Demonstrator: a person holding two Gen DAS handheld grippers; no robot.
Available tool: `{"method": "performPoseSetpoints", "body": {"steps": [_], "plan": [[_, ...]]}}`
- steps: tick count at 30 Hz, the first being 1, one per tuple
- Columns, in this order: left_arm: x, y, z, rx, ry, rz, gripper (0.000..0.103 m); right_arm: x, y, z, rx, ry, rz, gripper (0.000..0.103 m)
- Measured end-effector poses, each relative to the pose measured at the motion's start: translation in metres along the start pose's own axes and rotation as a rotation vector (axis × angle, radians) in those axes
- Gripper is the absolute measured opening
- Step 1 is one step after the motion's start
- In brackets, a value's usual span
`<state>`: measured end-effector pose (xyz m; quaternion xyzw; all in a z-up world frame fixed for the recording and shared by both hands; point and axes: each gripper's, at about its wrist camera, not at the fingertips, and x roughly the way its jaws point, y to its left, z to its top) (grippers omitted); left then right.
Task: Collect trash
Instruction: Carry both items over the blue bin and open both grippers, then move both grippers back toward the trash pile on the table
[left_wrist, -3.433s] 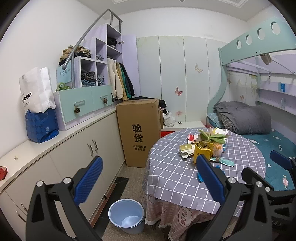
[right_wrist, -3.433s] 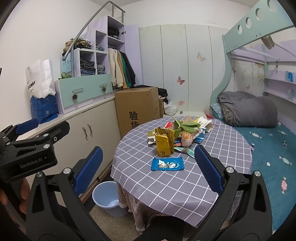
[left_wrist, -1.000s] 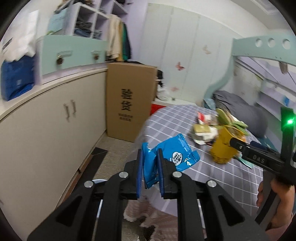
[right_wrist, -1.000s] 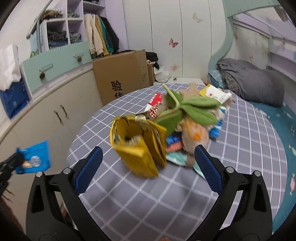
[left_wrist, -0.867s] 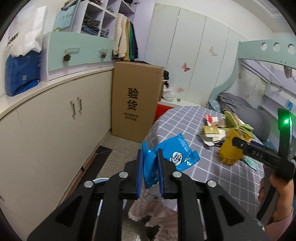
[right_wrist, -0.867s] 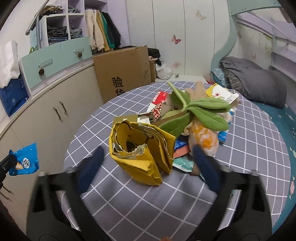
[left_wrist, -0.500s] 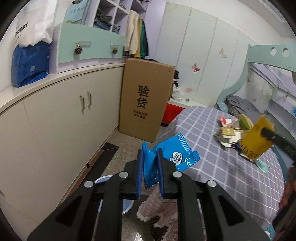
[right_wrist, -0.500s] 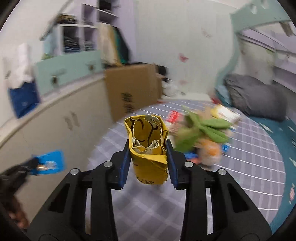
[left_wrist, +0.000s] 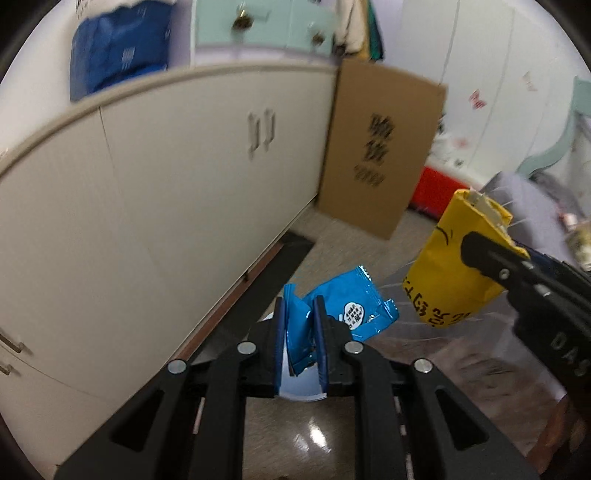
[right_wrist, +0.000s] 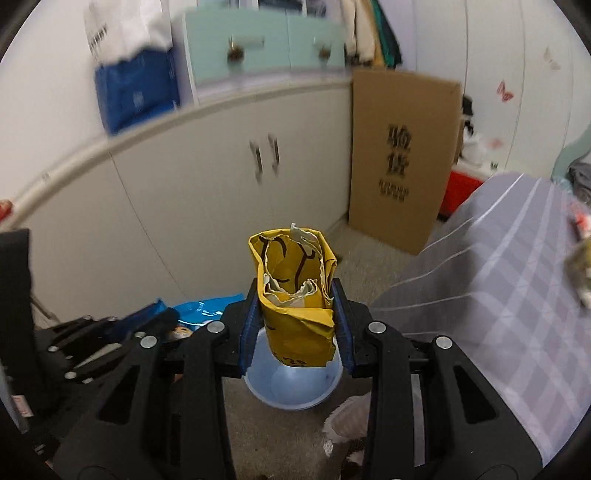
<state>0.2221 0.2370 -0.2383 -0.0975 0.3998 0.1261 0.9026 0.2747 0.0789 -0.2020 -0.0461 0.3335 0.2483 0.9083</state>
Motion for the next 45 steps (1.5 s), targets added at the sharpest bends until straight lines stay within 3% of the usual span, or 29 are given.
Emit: {"method": "performPoseSetpoints", "body": {"steps": [7, 9, 11, 14, 24, 32, 34, 35, 37, 45], "plan": [[0.074, 0.002, 0.019, 0.021, 0.08, 0.046, 0.018, 0.069, 0.0, -0.021, 0.002, 0.069, -0.109, 0.036], [0.086, -0.002, 0.02, 0.032, 0.095, 0.044, 0.032, 0.079, -0.002, -0.026, 0.004, 0.088, -0.12, 0.036], [0.091, -0.003, 0.019, 0.026, 0.094, 0.045, 0.064, 0.086, -0.007, -0.027, 0.01, 0.1, -0.123, 0.036], [0.094, 0.0, 0.014, 0.018, 0.089, 0.049, 0.07, 0.096, -0.009, -0.029, 0.022, 0.117, -0.116, 0.036], [0.098, 0.027, 0.002, -0.038, 0.109, 0.089, 0.074, 0.117, 0.006, -0.035, 0.034, 0.161, -0.051, 0.037], [0.088, 0.04, 0.006, -0.06, 0.088, 0.141, 0.078, 0.125, 0.014, -0.019, 0.05, 0.13, -0.015, 0.039], [0.085, 0.043, 0.007, -0.068, 0.084, 0.155, 0.078, 0.124, 0.014, -0.014, 0.059, 0.097, -0.008, 0.049], [0.083, 0.045, 0.008, -0.073, 0.081, 0.165, 0.078, 0.123, 0.014, -0.013, 0.061, 0.08, -0.005, 0.064], [0.079, 0.048, 0.009, -0.082, 0.078, 0.183, 0.079, 0.124, 0.014, -0.01, 0.064, 0.055, 0.003, 0.078], [0.054, 0.05, 0.011, -0.097, 0.058, 0.207, 0.079, 0.092, 0.018, -0.006, 0.048, 0.017, -0.016, 0.083]]}}
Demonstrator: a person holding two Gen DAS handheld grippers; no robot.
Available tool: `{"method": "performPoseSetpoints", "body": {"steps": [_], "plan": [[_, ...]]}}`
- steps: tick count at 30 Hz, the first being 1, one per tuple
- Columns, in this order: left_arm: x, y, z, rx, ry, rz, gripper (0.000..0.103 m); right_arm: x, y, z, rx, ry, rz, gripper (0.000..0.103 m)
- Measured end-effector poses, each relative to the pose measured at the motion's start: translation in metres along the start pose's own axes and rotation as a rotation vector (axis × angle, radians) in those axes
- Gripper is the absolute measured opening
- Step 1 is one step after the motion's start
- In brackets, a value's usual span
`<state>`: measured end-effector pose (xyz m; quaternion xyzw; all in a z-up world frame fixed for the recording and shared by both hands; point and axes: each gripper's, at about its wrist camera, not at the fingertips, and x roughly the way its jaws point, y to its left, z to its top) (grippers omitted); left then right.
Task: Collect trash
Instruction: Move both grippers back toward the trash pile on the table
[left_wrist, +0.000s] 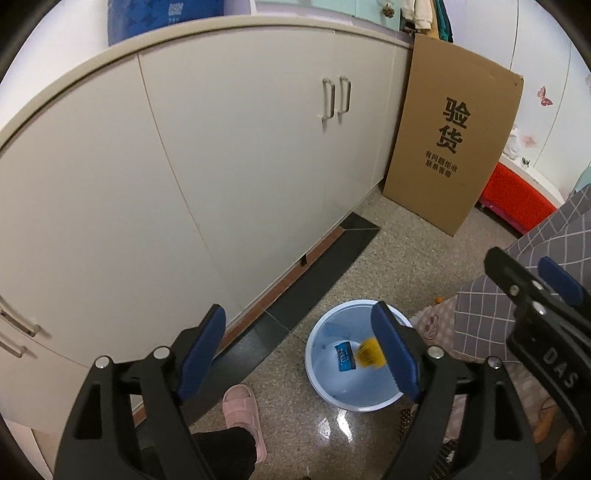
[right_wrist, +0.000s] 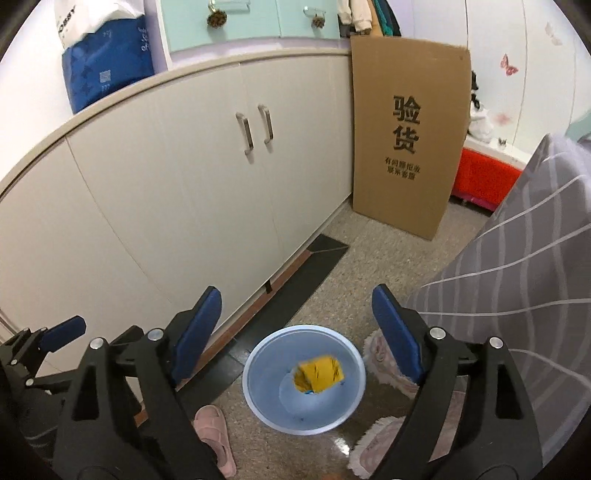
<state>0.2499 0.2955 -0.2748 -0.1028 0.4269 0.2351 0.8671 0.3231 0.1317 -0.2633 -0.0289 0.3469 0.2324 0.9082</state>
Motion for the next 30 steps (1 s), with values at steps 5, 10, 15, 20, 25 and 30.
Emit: {"method": "performPoseSetpoints", "body": {"steps": [5, 10, 15, 20, 25, 30], "plan": [[-0.031, -0.003, 0.0, -0.014, -0.037, -0.03, 0.079, -0.041, -0.001, 0.006, -0.012, -0.048, -0.024, 0.085], [-0.076, -0.008, -0.001, -0.016, -0.105, -0.081, 0.082, -0.097, -0.012, 0.012, 0.031, -0.107, -0.026, 0.085], [-0.131, -0.025, -0.003, -0.006, -0.19, -0.175, 0.087, -0.161, -0.027, 0.013, 0.067, -0.192, -0.035, 0.087], [-0.172, -0.071, -0.011, 0.083, -0.242, -0.258, 0.087, -0.217, -0.066, 0.002, 0.135, -0.249, -0.107, 0.088], [-0.201, -0.137, -0.019, 0.197, -0.228, -0.399, 0.087, -0.263, -0.131, -0.019, 0.223, -0.281, -0.211, 0.089], [-0.221, -0.201, -0.028, 0.298, -0.219, -0.48, 0.087, -0.296, -0.195, -0.035, 0.311, -0.307, -0.326, 0.089]]}}
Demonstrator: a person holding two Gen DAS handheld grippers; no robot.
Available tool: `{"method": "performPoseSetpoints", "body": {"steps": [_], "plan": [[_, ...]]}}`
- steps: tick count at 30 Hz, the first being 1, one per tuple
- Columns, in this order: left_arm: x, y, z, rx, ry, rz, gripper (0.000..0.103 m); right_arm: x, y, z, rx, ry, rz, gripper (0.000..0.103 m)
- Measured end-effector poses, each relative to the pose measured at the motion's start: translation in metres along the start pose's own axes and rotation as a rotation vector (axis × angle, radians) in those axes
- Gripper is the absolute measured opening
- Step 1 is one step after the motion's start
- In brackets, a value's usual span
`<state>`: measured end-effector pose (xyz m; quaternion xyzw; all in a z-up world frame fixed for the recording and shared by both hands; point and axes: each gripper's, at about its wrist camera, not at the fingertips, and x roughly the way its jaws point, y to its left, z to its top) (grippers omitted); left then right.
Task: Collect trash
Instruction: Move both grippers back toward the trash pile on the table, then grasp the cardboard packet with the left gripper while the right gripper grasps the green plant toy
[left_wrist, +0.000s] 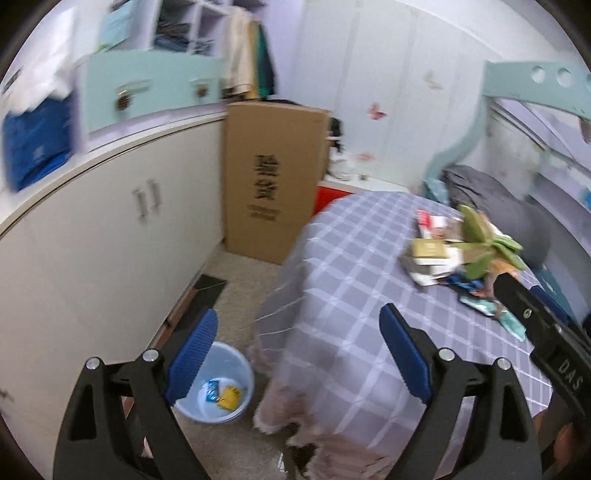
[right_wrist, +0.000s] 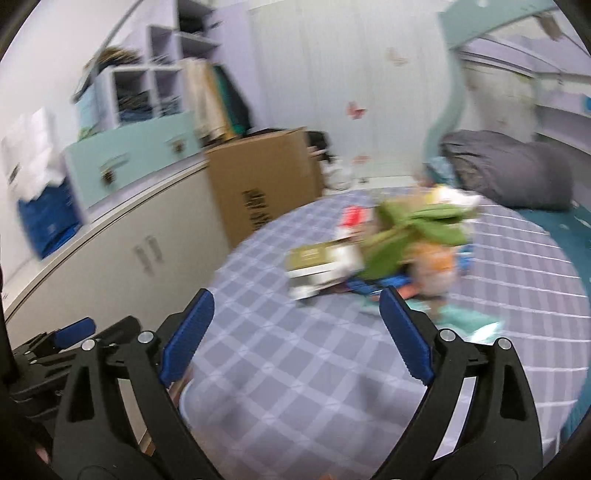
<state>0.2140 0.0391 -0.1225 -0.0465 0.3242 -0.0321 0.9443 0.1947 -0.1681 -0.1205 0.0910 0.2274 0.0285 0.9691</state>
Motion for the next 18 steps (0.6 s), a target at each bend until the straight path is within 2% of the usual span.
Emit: {"method": "performPoseSetpoints", "body": {"steps": [4, 7, 12, 15, 16, 18], "plan": [[0.019, -0.041, 0.01, 0.072, 0.024, -0.012, 0.087, 0.002, -0.051, 0.02, 0.028, -0.015, -0.094, 0.089], [0.03, -0.05, 0.014, 0.08, 0.044, -0.04, 0.087, 0.016, -0.077, 0.035, 0.02, -0.005, -0.139, 0.089], [0.049, -0.06, 0.019, 0.094, 0.065, -0.029, 0.087, 0.052, -0.093, 0.048, -0.036, 0.054, -0.15, 0.089], [0.057, -0.063, 0.022, 0.094, 0.072, -0.031, 0.087, 0.077, -0.104, 0.05, -0.015, 0.096, -0.149, 0.089], [0.06, -0.064, 0.023, 0.095, 0.072, -0.035, 0.087, 0.086, -0.11, 0.051, 0.008, 0.107, -0.133, 0.085], [0.067, -0.065, 0.026, 0.096, 0.07, -0.057, 0.087, 0.095, -0.117, 0.052, 0.057, 0.124, -0.096, 0.065]]}}
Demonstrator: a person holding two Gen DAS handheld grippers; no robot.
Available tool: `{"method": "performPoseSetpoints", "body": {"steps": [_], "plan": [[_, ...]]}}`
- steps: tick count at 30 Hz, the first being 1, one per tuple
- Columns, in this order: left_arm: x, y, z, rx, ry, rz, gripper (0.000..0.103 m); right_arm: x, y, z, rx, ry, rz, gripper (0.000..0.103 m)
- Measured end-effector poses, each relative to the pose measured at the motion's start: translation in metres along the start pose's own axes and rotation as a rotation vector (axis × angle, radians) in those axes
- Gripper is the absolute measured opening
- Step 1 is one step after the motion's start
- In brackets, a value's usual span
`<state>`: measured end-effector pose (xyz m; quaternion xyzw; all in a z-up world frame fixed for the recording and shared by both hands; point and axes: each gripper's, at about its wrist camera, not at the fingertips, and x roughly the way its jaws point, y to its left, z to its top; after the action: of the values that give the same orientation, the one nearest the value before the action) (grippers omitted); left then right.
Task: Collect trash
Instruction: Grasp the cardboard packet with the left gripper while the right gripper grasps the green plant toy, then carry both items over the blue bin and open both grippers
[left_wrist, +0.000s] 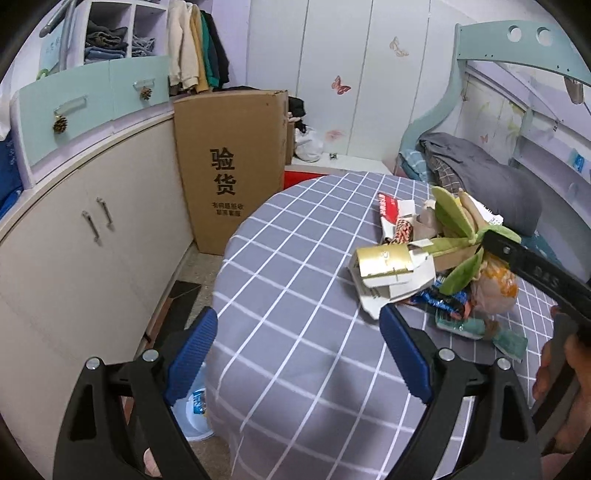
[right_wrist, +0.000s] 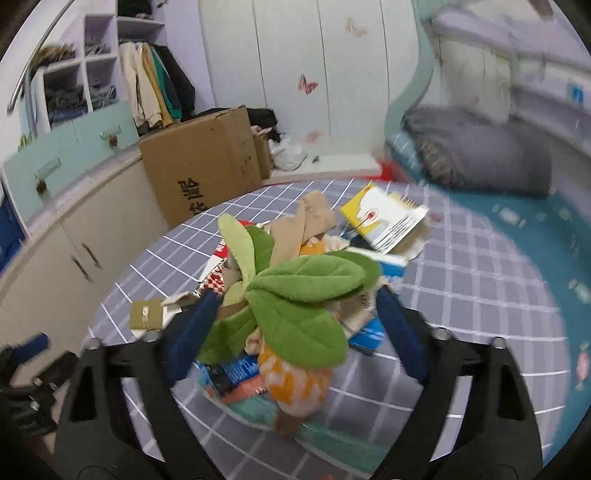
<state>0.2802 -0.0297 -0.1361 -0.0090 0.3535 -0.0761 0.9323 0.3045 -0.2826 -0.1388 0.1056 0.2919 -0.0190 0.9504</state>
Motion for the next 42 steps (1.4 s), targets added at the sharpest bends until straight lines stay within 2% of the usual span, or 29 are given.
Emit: {"method": "performPoseSetpoints", "body": {"steps": [1, 2, 3, 5, 8, 14, 20, 21, 23, 24, 26, 27, 28, 30, 33, 37, 41, 42], "plan": [[0.003, 0.0, 0.002, 0.001, -0.003, -0.018, 0.087, 0.002, -0.003, 0.0, 0.018, -0.006, 0.01, 0.046], [0.01, 0.0, 0.005, 0.0, -0.005, -0.055, 0.087, 0.002, -0.005, 0.002, 0.024, -0.02, 0.01, 0.033], [0.014, -0.001, 0.007, -0.005, -0.004, -0.075, 0.087, 0.002, -0.005, 0.003, 0.025, -0.028, 0.007, 0.031], [0.027, -0.002, 0.011, -0.026, 0.005, -0.119, 0.087, -0.001, -0.005, 0.007, 0.015, -0.052, 0.015, 0.014], [0.045, -0.006, 0.017, -0.052, 0.02, -0.186, 0.087, -0.008, -0.003, 0.01, -0.012, -0.097, 0.013, 0.006], [0.077, -0.02, 0.028, -0.079, 0.052, -0.314, 0.087, -0.034, 0.006, 0.016, -0.054, -0.188, 0.036, 0.005], [0.106, -0.027, 0.034, -0.134, 0.107, -0.436, 0.086, -0.036, 0.007, 0.015, -0.048, -0.178, 0.066, 0.005], [0.109, -0.027, 0.034, -0.149, 0.114, -0.459, 0.082, -0.036, 0.007, 0.015, -0.048, -0.176, 0.068, 0.005], [0.114, -0.028, 0.034, -0.165, 0.144, -0.516, 0.052, -0.036, 0.009, 0.014, -0.057, -0.169, 0.066, 0.005], [0.113, -0.028, 0.033, -0.167, 0.151, -0.527, 0.045, -0.037, 0.01, 0.013, -0.059, -0.168, 0.07, 0.005], [0.11, -0.03, 0.031, -0.173, 0.156, -0.56, 0.024, -0.039, 0.014, 0.012, -0.065, -0.168, 0.072, 0.005], [0.107, -0.031, 0.03, -0.173, 0.153, -0.58, 0.023, -0.04, 0.015, 0.012, -0.066, -0.169, 0.074, 0.005], [0.102, -0.031, 0.03, -0.172, 0.143, -0.585, 0.003, -0.043, 0.018, 0.012, -0.067, -0.171, 0.079, 0.005], [0.089, -0.03, 0.031, -0.163, 0.108, -0.577, 0.002, -0.05, 0.025, 0.013, -0.078, -0.18, 0.086, 0.005], [0.063, -0.023, 0.032, -0.169, 0.044, -0.603, 0.002, -0.062, 0.036, 0.015, -0.094, -0.198, 0.096, 0.005], [0.022, 0.002, 0.034, -0.179, -0.039, -0.568, 0.002, -0.081, 0.055, 0.02, -0.113, -0.222, 0.132, 0.005], [-0.012, 0.032, 0.034, -0.186, -0.098, -0.478, 0.002, -0.095, 0.085, 0.023, -0.144, -0.231, 0.182, 0.005], [-0.02, 0.043, 0.033, -0.192, -0.103, -0.432, 0.002, -0.097, 0.098, 0.023, -0.16, -0.229, 0.199, 0.005]]}}
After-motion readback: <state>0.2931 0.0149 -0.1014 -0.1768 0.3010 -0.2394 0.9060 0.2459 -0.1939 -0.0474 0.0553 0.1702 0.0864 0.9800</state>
